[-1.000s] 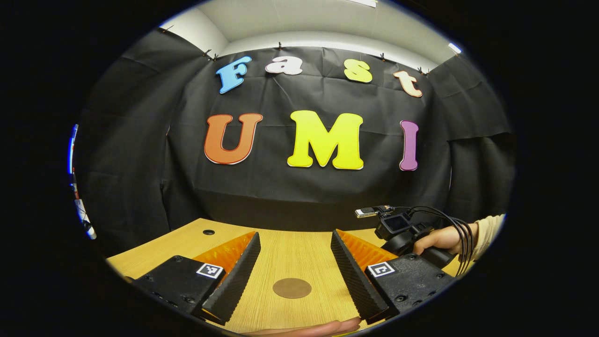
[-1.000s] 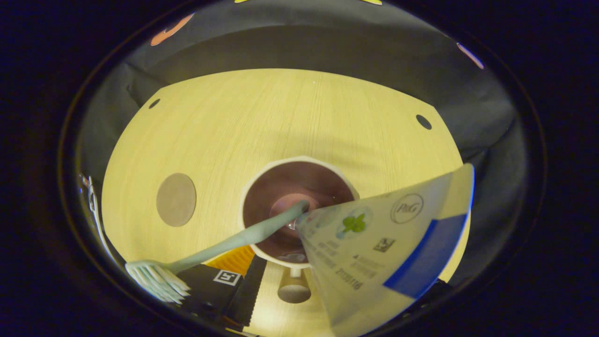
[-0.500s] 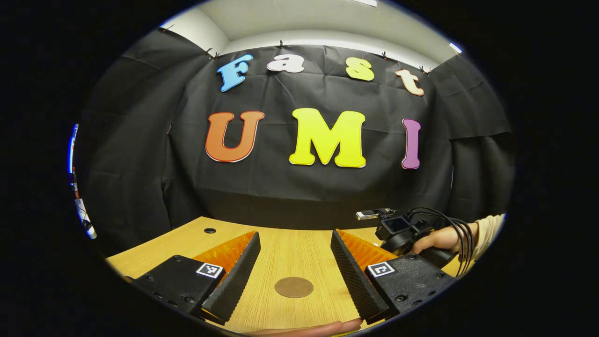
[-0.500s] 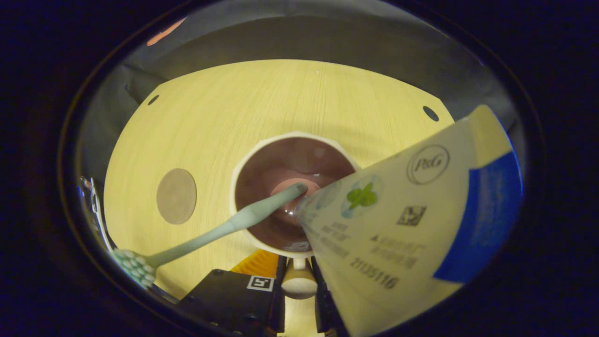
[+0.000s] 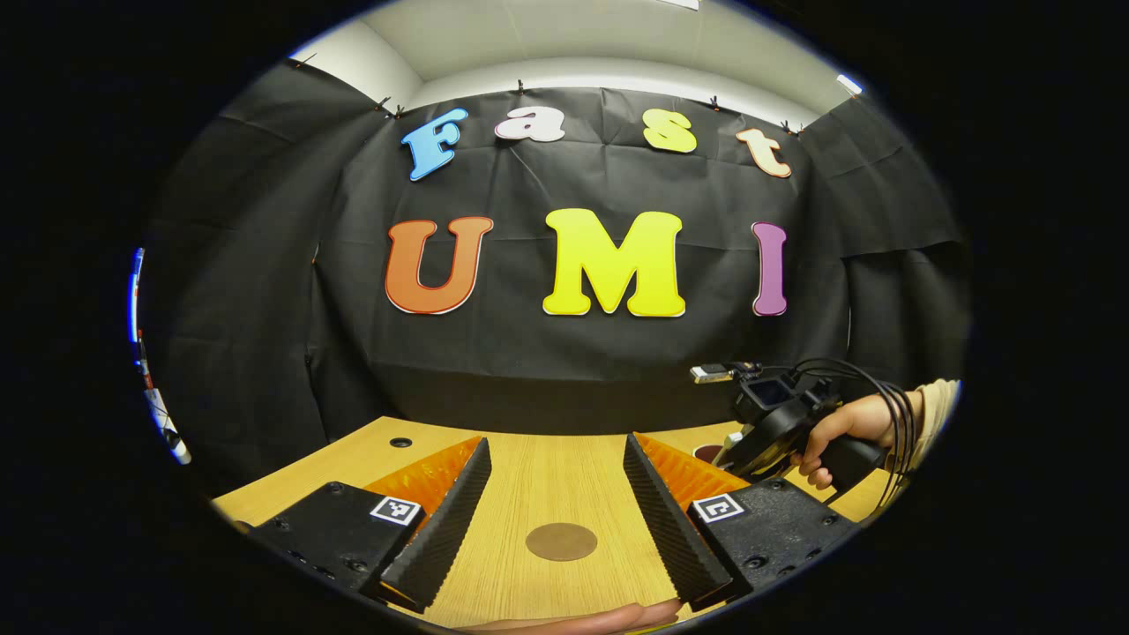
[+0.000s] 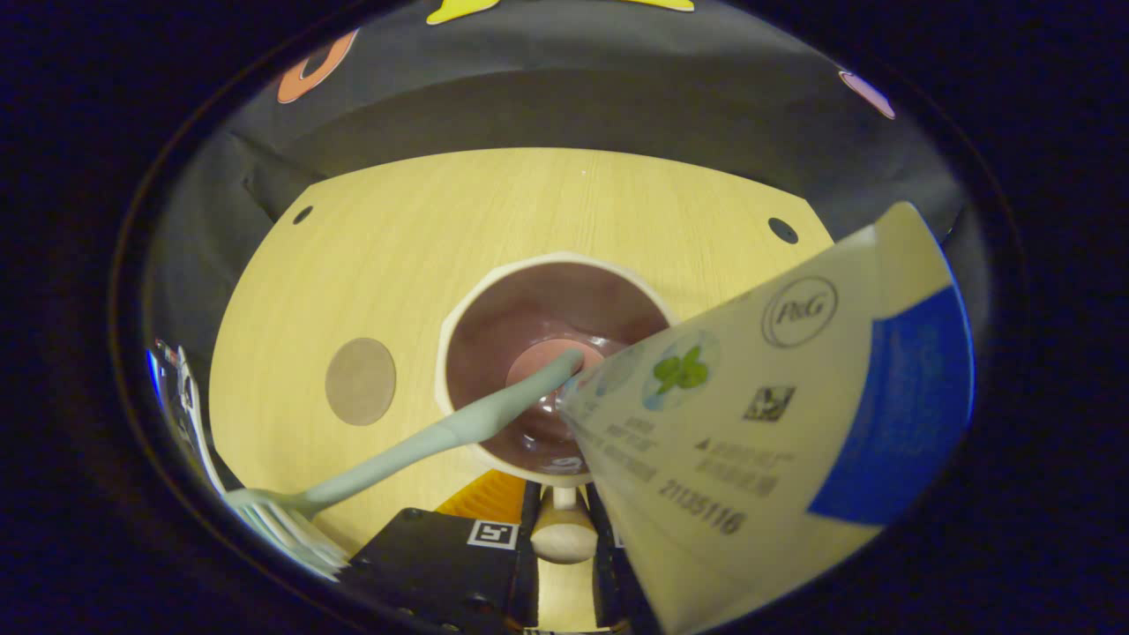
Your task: Put the toothbrush and toothpaste on the desktop into the cup, then pick up the cup and place it on the coaster on the desktop.
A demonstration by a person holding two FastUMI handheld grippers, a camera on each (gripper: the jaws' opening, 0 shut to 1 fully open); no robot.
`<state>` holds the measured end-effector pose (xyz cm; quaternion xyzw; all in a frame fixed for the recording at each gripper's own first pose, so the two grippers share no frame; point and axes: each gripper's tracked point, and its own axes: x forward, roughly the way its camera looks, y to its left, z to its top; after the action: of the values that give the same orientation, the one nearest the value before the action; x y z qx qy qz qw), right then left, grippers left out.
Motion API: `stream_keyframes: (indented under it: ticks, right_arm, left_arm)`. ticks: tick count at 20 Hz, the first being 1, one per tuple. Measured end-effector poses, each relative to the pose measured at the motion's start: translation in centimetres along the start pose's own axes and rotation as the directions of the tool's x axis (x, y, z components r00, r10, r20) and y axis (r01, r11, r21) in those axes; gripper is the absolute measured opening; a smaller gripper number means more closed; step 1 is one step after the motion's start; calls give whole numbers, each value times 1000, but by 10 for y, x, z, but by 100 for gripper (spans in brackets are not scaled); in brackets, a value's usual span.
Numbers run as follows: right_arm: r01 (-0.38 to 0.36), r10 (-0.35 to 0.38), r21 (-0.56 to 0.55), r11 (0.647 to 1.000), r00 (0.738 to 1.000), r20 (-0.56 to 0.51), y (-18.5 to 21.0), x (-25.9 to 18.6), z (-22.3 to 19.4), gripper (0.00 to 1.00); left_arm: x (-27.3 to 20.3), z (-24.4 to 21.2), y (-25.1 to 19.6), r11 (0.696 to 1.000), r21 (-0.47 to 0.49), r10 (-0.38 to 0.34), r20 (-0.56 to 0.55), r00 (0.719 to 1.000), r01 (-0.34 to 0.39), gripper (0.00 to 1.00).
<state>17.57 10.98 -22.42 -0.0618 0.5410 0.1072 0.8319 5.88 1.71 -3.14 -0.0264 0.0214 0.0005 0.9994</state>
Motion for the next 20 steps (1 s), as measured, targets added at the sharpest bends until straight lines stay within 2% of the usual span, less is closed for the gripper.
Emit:
stream_keyframes:
  ticks: [2,7,11,13,15,20]
  right_arm:
    - [-4,4,-12,1000,1000,11,4,-6,4,24]
    - [-28,28,-78,997,1000,9,62,-20,8,24]
    - [-45,43,-157,987,999,-17,114,-7,7,24]
    - [-66,62,-195,979,998,-29,138,-1,4,24]
    - [-101,90,-208,973,994,-60,158,8,-1,24]
    - [-86,62,-270,959,994,-94,186,26,-13,24]
  left_arm:
    - [-3,2,6,1000,-3,6,-9,1000,-6,96]
    - [-12,16,35,998,24,50,34,998,-51,95]
    - [-15,21,47,995,50,83,50,995,-85,95]
    - [-16,20,47,995,52,77,44,996,-80,96]
    - [-19,27,54,993,58,103,65,993,-106,96]
    - [-27,37,58,992,73,95,112,989,-103,95]
